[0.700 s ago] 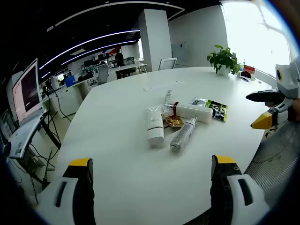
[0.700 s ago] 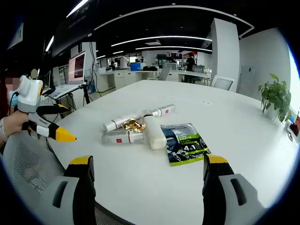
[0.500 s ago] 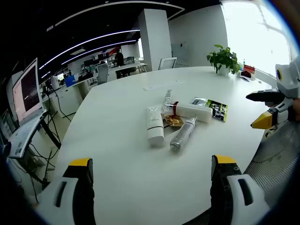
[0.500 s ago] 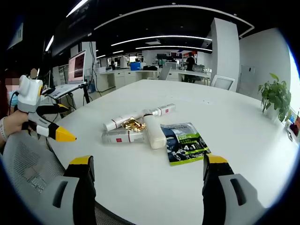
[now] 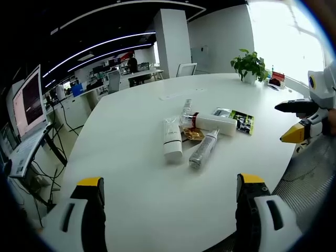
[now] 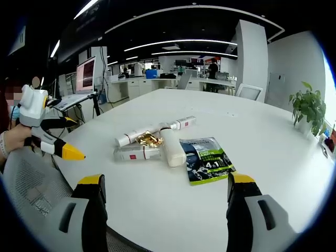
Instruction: Arrange the skincare products in the storage area until every visible bottle or jar stands upright without overlapping.
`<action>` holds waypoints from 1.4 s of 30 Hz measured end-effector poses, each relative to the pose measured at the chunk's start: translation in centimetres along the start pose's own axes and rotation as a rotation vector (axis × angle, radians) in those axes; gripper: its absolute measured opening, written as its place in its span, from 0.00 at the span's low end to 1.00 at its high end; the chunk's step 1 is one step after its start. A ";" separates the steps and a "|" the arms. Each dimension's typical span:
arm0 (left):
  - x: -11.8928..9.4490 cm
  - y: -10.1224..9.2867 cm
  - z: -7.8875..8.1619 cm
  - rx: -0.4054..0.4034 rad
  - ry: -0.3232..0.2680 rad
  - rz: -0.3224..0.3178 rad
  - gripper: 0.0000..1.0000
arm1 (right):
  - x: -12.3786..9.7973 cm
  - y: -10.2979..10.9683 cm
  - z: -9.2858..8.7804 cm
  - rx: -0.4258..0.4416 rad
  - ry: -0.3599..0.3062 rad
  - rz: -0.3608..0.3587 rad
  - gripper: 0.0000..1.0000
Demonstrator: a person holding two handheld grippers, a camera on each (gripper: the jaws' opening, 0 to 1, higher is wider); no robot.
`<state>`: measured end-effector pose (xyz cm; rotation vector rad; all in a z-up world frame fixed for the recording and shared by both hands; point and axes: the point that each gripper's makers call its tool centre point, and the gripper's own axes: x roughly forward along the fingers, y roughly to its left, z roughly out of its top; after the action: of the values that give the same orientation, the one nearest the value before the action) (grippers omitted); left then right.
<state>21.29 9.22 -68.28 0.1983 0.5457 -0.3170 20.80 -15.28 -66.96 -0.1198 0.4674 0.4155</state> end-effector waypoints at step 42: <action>0.0 -0.1 -0.1 0.000 0.006 -0.009 0.99 | 0.0 -0.3 0.4 0.006 -0.018 -0.008 0.98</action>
<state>21.21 9.11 -68.42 0.1965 0.5527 -0.3249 21.04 -15.44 -66.57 -0.1122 0.4500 0.4066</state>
